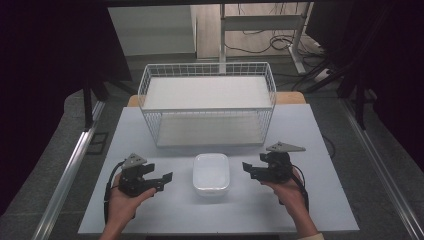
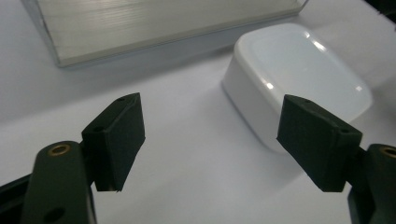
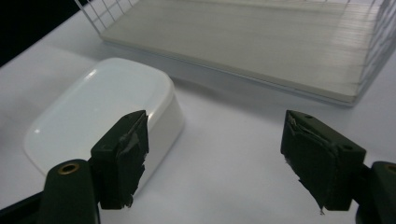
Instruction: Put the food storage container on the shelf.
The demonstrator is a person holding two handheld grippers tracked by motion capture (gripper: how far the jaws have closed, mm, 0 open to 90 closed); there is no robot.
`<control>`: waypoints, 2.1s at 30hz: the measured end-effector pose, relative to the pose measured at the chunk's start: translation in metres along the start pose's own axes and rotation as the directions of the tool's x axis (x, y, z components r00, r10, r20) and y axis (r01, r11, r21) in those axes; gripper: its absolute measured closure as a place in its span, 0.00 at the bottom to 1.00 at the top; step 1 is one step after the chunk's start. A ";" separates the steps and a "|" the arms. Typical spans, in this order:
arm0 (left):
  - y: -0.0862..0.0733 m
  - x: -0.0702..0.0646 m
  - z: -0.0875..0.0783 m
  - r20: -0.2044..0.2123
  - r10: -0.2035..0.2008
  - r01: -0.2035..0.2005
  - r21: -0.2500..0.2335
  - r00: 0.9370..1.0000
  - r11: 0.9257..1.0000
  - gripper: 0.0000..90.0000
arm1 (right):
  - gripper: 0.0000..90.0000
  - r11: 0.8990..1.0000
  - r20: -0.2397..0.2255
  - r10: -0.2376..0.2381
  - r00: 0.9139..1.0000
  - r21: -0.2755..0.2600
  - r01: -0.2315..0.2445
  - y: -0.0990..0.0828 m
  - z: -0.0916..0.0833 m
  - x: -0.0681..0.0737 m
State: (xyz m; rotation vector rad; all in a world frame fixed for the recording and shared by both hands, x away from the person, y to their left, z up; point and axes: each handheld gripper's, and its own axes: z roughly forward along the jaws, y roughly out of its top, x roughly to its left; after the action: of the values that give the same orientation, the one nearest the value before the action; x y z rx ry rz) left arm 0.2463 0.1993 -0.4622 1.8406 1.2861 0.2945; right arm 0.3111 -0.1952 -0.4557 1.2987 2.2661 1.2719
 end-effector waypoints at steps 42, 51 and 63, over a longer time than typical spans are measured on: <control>0.019 0.003 0.074 0.345 -0.240 0.188 0.178 0.907 0.966 0.38 | 0.52 0.967 -0.231 0.229 0.946 0.163 -0.194 -0.005 0.053 0.014; 0.013 0.006 0.085 0.379 -0.313 0.242 0.223 0.871 0.944 0.45 | 0.57 0.954 -0.246 0.275 0.929 0.187 -0.233 -0.010 0.059 0.011; 0.006 0.002 0.091 0.374 -0.335 0.261 0.233 0.865 0.937 0.62 | 0.69 0.932 -0.295 0.351 0.889 0.205 -0.300 -0.014 0.060 0.008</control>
State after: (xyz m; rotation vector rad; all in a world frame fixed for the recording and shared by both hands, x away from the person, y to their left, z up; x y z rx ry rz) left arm 0.3066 0.1548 -0.5139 1.6906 1.2994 -0.3707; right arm 0.3324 -0.1580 -0.5011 1.6952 2.4854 1.5515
